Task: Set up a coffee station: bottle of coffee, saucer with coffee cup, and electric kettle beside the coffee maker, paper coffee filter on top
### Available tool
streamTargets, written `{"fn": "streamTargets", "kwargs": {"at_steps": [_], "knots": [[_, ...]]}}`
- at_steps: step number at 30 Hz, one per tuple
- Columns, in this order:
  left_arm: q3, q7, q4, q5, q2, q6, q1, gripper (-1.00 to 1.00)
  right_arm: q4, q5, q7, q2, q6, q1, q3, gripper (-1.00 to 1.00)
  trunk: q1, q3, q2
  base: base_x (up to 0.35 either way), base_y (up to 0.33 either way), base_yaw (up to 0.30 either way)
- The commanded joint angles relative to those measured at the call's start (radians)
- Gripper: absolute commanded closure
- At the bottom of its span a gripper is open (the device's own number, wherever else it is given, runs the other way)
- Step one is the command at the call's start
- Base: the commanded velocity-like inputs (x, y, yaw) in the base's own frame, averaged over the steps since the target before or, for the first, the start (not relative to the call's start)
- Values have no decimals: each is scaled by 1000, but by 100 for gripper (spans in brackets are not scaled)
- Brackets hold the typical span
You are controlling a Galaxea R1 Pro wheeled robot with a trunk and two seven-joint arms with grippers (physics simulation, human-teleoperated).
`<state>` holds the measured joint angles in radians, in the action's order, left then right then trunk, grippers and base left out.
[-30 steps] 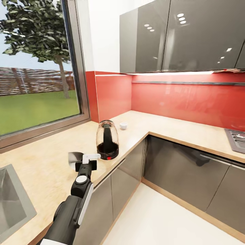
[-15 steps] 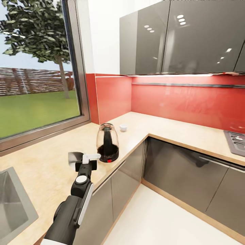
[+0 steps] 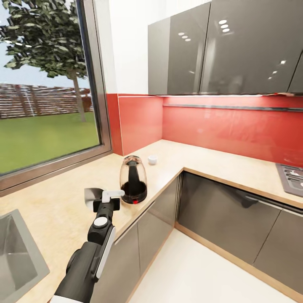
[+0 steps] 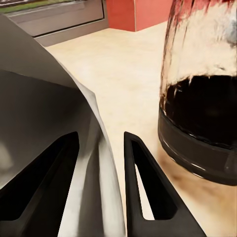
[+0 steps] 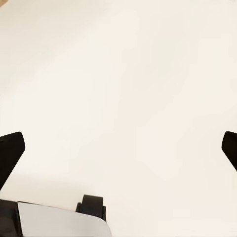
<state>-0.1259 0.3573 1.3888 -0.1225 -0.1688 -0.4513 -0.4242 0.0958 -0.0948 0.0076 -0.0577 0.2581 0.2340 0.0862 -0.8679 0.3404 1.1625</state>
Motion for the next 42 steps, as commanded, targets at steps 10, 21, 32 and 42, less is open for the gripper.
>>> {"fn": "streamTargets", "kwargs": {"at_steps": [10,21,32,42], "knots": [[-1,2,1,-11,0,-9,-1,100,0,-2,-1,-1,3,1,7,-100,38,-30,-70,0,0,0],[-1,3,1,-11,0,-8,-1,100,0,-2,0,-1,3,1,7,-100,58,-46,-105,0,0,3],[-1,3,8,-11,0,-7,-1,100,2,-2,-1,1,3,1,7,-100,58,-46,-105,-8,-11,177],[-1,3,10,-11,0,-7,-1,100,3,-2,-1,1,3,1,7,-100,58,-46,-105,-48,-69,19]]}}
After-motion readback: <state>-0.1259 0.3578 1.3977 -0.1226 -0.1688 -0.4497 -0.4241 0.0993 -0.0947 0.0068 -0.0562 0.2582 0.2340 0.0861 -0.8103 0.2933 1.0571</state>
